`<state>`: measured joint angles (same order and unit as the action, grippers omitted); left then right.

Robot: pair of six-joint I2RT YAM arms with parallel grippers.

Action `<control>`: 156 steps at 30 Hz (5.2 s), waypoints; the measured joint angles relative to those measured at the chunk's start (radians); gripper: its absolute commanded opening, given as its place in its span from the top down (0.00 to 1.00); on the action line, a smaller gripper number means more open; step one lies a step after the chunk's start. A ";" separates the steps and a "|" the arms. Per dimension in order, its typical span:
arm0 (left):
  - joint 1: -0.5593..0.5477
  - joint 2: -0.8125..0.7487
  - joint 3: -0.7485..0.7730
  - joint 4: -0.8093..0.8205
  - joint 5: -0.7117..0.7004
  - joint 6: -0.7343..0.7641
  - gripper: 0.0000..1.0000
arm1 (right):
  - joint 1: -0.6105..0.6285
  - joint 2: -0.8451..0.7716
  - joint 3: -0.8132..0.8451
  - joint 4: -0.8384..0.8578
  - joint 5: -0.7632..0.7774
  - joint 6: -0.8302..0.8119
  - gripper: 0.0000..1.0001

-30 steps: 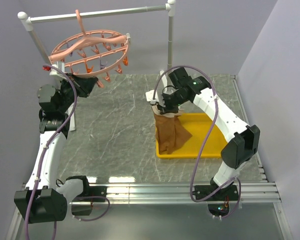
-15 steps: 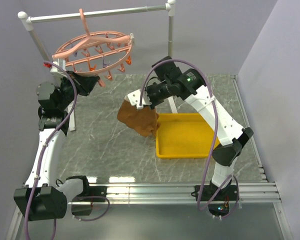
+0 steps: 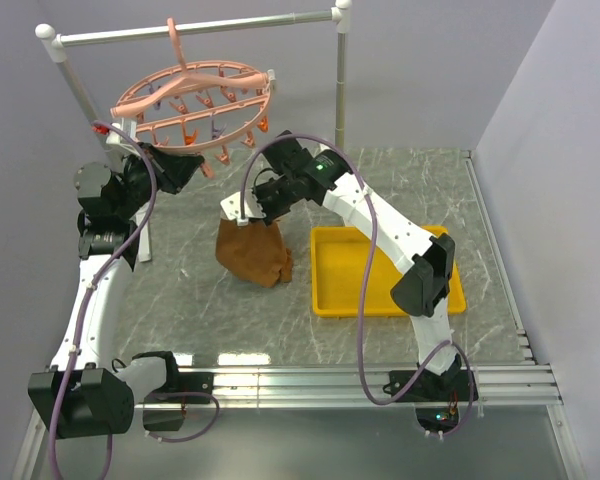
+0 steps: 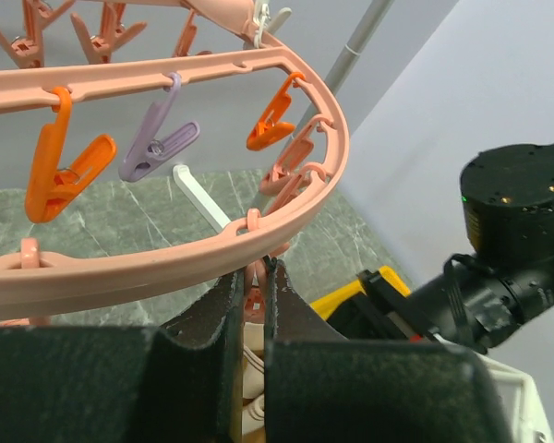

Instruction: Clip the underwear to the hanger

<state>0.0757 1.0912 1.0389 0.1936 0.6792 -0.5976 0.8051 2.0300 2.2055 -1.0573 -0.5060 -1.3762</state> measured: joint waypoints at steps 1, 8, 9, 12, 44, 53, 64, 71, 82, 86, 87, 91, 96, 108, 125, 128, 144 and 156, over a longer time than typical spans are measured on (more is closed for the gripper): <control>0.000 0.001 0.000 0.000 0.006 0.003 1.00 | 0.000 0.006 0.000 0.014 0.000 0.005 1.00; 0.001 0.013 0.000 0.000 0.036 0.005 1.00 | 0.002 0.009 -0.003 0.162 -0.025 0.053 1.00; 0.002 0.015 0.000 0.000 0.040 0.007 1.00 | 0.002 0.009 -0.006 0.192 -0.032 0.061 1.00; 0.002 0.019 0.000 0.000 0.052 0.013 1.00 | 0.003 0.008 -0.027 0.285 -0.055 0.079 1.00; 0.006 0.039 0.011 -0.057 0.162 0.151 1.00 | 0.016 0.054 -0.013 0.438 -0.106 0.112 1.00; 0.006 0.039 0.018 -0.080 0.182 0.227 1.00 | 0.016 0.054 -0.011 0.444 -0.112 0.130 1.00; 0.010 0.045 0.024 -0.089 0.224 0.290 1.00 | 0.017 0.054 0.000 0.445 -0.112 0.158 1.00; 0.010 0.047 0.024 -0.089 0.238 0.340 1.00 | 0.017 0.054 0.005 0.462 -0.115 0.178 1.00; 0.011 0.040 0.024 -0.105 0.260 0.466 1.00 | 0.017 0.054 0.005 0.465 -0.116 0.194 1.00; 0.011 0.022 0.014 -0.103 0.276 0.516 1.00 | 0.017 0.054 0.005 0.467 -0.117 0.206 1.00; 0.011 0.016 0.009 -0.103 0.280 0.531 1.00 | 0.017 0.054 0.005 0.467 -0.119 0.209 1.00; 0.014 -0.003 -0.004 -0.101 0.290 0.586 1.00 | 0.017 0.054 0.005 0.467 -0.126 0.224 1.00; 0.015 -0.009 -0.005 -0.105 0.294 0.642 1.00 | 0.017 0.054 0.012 0.468 -0.131 0.250 1.00; 0.015 -0.010 -0.005 -0.108 0.295 0.689 0.93 | 0.017 0.054 0.014 0.482 -0.134 0.280 1.00; 0.016 -0.010 0.004 -0.132 0.291 0.679 0.62 | 0.017 0.054 0.014 0.566 -0.113 0.314 1.00; 0.016 -0.010 0.004 -0.135 0.284 0.660 0.56 | 0.017 0.054 0.014 0.581 -0.108 0.317 1.00; 0.014 -0.029 0.004 -0.138 0.293 0.585 0.36 | 0.016 0.046 -0.016 0.631 -0.098 0.313 1.00; 0.031 -0.090 0.004 -0.162 0.291 0.552 0.31 | 0.016 0.025 -0.067 0.651 -0.084 0.324 0.96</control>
<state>0.1070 1.0008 1.0428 0.0319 0.9707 -0.0456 0.8207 2.0548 2.1387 -0.4065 -0.5903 -1.0523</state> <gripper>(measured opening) 0.689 0.038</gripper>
